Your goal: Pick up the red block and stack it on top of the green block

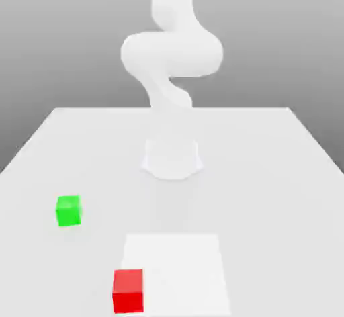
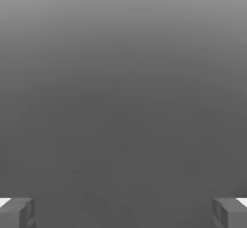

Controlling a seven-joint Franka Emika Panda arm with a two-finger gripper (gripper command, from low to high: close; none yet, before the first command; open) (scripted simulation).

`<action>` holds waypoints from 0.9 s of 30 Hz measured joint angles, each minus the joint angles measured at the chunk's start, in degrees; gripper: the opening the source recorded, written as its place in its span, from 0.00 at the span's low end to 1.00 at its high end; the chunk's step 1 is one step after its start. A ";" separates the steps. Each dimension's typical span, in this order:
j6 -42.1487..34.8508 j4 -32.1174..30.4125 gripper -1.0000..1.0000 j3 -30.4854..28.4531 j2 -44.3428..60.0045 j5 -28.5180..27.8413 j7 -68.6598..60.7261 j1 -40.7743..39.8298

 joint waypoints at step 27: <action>23.21 -8.63 0.50 -6.55 56.19 4.95 -15.67 -0.81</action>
